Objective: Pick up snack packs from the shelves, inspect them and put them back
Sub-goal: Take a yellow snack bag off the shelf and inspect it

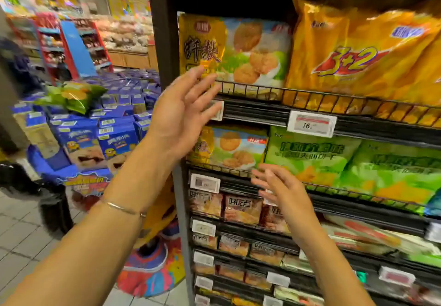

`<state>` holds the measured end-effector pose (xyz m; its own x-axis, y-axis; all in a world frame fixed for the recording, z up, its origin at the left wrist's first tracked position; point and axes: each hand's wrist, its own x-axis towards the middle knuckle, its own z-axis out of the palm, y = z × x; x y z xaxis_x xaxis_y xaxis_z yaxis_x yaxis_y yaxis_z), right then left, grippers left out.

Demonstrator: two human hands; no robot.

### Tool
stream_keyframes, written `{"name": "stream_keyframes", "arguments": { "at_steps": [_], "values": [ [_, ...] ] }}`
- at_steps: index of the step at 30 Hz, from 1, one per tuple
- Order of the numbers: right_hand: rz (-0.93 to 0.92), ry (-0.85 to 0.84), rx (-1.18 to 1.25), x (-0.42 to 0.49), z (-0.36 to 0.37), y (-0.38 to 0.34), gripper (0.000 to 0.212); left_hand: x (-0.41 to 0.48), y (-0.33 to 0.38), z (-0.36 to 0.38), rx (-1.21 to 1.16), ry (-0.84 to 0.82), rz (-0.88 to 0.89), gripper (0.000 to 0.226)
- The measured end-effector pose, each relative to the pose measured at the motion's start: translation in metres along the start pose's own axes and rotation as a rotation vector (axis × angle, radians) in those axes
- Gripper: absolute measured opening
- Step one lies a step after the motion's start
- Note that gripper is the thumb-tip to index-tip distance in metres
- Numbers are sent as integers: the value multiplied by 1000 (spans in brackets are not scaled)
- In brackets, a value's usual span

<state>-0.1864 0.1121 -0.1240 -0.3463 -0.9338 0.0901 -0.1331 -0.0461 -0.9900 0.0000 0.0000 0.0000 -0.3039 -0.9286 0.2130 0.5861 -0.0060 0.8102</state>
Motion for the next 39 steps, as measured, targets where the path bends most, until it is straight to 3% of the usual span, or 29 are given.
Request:
{"name": "stream_keyframes", "arguments": {
  "at_steps": [3,7,11,15,20,23,27,29,32,34,38,39],
  "values": [
    [-140,21,81,22,-1,-47,24,24,25,11,140,-27,168,35],
    [-281,102,140,45,2,-104,17,65,47,33,644,86,513,40],
    [-358,213,111,62,0,-137,12,97,45,47,955,210,459,62],
    [-360,235,35,74,-6,-147,12,107,41,58,942,310,272,87],
    [-302,230,65,79,-13,-154,24,101,33,50,945,319,367,90],
    [-309,277,55,79,-5,-157,44,91,23,46,1059,266,382,89],
    [-361,314,-16,81,2,-155,27,81,13,46,1142,235,370,95],
    [-372,339,-46,82,4,-152,36,80,18,46,1056,249,359,97],
    [-378,363,8,86,1,-152,15,78,29,50,914,244,352,98],
    [-366,381,13,88,1,-152,22,74,35,55,847,231,335,99],
    [-378,378,29,92,1,-151,11,66,43,56,751,220,292,97],
    [-376,385,27,91,3,-152,17,65,43,55,741,211,292,95]
  ]
}}
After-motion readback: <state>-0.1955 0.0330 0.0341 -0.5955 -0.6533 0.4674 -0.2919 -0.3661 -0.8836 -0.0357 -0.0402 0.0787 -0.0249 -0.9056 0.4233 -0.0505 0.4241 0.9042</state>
